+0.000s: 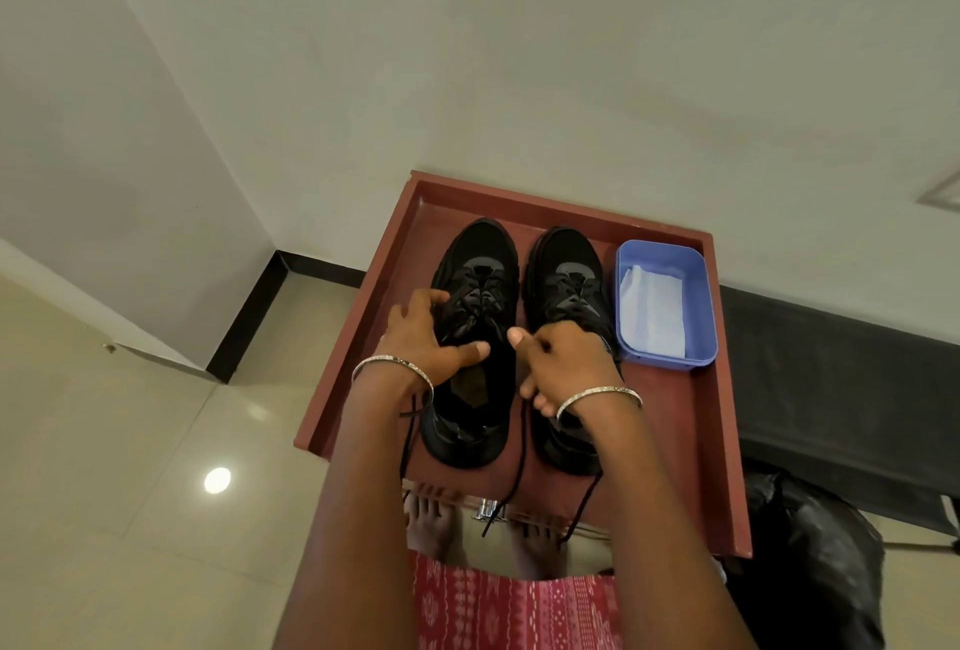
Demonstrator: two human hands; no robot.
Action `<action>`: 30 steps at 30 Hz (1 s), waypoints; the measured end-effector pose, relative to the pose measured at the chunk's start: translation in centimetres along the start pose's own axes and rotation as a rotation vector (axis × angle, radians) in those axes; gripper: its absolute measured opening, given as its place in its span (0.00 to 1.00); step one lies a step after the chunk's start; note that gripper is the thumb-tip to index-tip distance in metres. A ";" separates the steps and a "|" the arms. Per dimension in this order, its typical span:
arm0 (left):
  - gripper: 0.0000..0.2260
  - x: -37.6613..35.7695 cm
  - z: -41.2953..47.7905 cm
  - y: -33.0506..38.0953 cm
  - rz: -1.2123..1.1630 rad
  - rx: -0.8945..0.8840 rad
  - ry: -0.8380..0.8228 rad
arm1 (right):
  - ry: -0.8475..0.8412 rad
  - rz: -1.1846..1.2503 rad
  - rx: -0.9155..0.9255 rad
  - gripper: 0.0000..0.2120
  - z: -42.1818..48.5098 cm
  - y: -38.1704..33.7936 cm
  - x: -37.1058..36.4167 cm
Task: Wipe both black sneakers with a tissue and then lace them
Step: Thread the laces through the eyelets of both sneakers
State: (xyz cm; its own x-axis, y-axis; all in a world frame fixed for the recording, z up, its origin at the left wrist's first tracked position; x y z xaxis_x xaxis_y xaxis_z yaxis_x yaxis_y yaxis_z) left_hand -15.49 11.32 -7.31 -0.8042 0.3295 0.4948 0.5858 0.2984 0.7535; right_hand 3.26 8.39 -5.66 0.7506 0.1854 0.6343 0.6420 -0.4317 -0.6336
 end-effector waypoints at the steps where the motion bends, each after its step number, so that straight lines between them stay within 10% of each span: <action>1: 0.35 0.1 -0.4 -0.1 0.059 0.014 0.011 | -0.017 -0.008 -0.006 0.23 -0.9 0.0 0.5; 10: 0.12 1.4 -4.0 2.5 0.014 -0.126 0.263 | 0.002 0.369 -0.089 0.20 -7.7 1.4 4.6; 20: 0.43 -0.6 -4.1 3.9 0.107 0.064 0.204 | 0.119 0.504 0.097 0.17 -13.2 -6.8 13.2; 30: 0.40 -1.2 -4.0 1.3 0.197 0.132 0.129 | 0.098 0.860 0.194 0.16 -16.2 -17.0 19.6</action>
State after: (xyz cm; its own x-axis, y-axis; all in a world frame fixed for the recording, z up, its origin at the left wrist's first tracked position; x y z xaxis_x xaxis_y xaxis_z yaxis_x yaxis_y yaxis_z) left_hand -14.23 7.78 -5.22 -0.6746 0.2782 0.6838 0.7335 0.3573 0.5782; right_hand 4.51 5.04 24.78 0.9744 -0.2147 -0.0668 -0.1165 -0.2278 -0.9667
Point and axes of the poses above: each hand's wrist, its own z-axis towards the middle knuckle, its own x-axis out of the back of the hand, y = z × x, the point moved 9 cm from there along z, towards the middle knuckle, and after that the axes turned 2 degrees about -x, right-handed, at the moved point
